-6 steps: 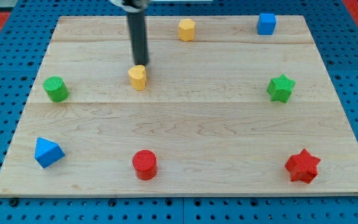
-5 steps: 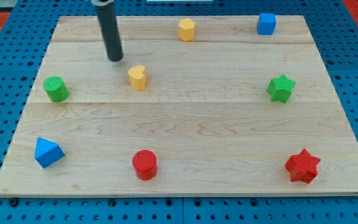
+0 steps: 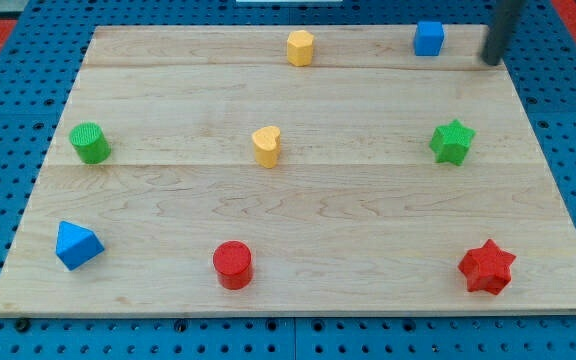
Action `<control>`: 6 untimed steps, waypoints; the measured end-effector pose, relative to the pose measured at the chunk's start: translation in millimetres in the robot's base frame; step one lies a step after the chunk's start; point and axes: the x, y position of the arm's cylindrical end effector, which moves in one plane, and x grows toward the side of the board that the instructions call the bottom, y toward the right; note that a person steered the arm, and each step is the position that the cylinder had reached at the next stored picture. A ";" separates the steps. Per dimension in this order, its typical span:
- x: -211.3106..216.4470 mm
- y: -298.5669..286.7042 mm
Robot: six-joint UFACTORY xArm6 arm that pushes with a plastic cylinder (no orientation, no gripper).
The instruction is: Move the blue cube to the top right of the yellow heart
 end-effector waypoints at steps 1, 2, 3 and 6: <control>-5.9 20.9; -56.1 19.4; -51.7 -35.9; -56.8 -147.6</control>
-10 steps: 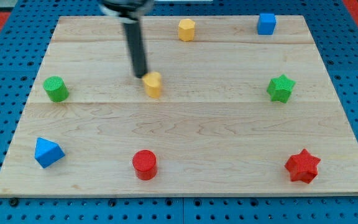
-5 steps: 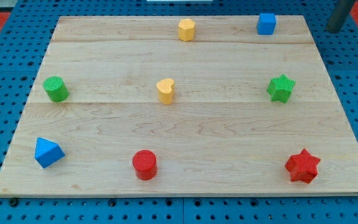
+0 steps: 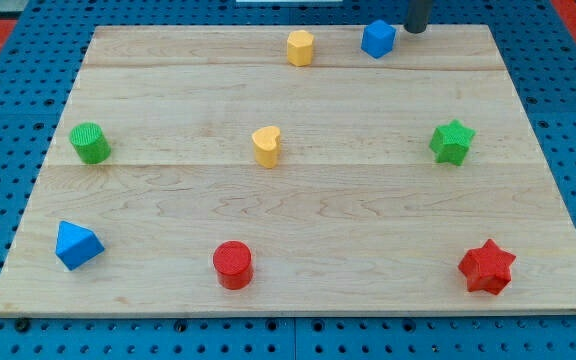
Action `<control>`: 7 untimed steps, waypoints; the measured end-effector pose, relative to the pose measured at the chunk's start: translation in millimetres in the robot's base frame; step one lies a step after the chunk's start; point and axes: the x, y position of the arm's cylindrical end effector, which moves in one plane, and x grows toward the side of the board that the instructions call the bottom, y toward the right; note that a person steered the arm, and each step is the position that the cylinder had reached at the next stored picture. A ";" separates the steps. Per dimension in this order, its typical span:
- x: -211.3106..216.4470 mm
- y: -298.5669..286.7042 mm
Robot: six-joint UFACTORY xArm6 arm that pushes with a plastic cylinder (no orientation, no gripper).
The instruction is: Move the blue cube to the top right of the yellow heart
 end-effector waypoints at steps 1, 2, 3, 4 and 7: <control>33.8 -80.6; 98.6 -131.0; 126.8 -169.9; 92.4 -174.8; 133.7 -191.3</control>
